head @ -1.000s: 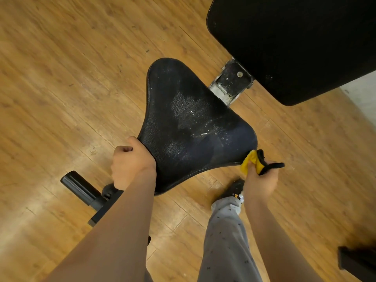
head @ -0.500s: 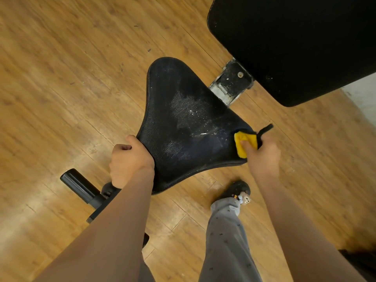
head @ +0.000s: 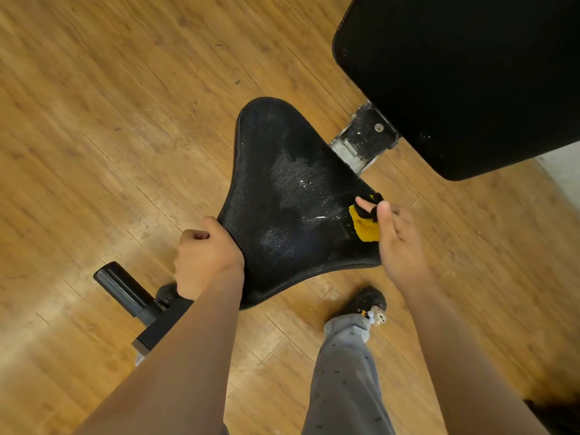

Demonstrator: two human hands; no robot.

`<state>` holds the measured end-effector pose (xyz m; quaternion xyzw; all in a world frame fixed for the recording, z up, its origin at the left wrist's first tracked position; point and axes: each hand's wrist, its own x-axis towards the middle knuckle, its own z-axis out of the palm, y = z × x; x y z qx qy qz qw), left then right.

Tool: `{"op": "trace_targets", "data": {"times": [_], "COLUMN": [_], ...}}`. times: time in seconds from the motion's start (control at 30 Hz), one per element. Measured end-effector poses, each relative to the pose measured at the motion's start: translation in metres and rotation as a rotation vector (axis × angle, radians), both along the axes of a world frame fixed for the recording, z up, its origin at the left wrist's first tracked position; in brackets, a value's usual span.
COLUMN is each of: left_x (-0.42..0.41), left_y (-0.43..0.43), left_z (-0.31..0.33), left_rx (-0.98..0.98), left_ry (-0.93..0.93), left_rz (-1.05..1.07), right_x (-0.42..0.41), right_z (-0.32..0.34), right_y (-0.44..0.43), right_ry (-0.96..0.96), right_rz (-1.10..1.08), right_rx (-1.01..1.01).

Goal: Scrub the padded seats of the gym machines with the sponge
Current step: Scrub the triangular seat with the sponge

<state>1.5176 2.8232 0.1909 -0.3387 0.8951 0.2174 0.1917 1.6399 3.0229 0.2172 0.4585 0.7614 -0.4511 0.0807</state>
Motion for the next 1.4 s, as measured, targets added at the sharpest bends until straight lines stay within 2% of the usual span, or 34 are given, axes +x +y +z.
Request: {"op": "trace_targets", "data": {"times": [0.23,0.4,0.53,0.63,0.83,0.9,0.97,1.03,1.13,1.23,1.33,1.4], "left_x": [-0.001,0.0,0.0,0.0,0.001,0.001,0.001,0.001,0.0,-0.001,-0.001,-0.001], "left_y": [0.0,0.0,-0.001,-0.001,-0.001,-0.001,-0.001,-0.001,0.0,0.002,0.002,0.002], "left_z": [-0.002,-0.003,-0.005,-0.004,-0.003,-0.003,-0.003,-0.003,-0.001,0.001,0.003,0.004], "left_rx": [-0.006,-0.005,0.008,0.003,0.007,0.009,0.015,0.014,0.006,-0.003,-0.009,-0.006], "left_ry": [-0.002,-0.005,-0.003,-0.005,-0.01,-0.01,-0.014,-0.02,-0.025,-0.035,-0.047,-0.05], "left_rz": [0.013,0.008,0.015,0.013,0.016,0.015,0.015,0.017,0.015,0.02,0.021,0.019], "right_x": [-0.008,-0.007,-0.014,-0.02,-0.036,-0.034,-0.029,-0.019,-0.013,-0.034,-0.057,-0.06], "right_z": [-0.003,-0.007,-0.008,-0.011,-0.025,-0.025,-0.02,-0.017,-0.022,-0.032,-0.034,-0.027], "right_y": [0.007,0.006,0.017,0.023,-0.028,-0.047,-0.055,-0.051,-0.021,-0.002,-0.035,-0.067], "right_ry": [-0.015,-0.014,-0.071,-0.135,0.014,0.084,0.099,0.069,-0.038,-0.118,0.007,0.08], "right_rz": [0.045,0.139,0.032,0.062,-0.051,-0.013,0.039,0.186,0.336,0.149,-0.082,-0.097], "right_rx": [-0.044,0.13,0.148,0.206,0.362,0.379,0.306,0.275,0.356,0.428,0.425,0.346]}}
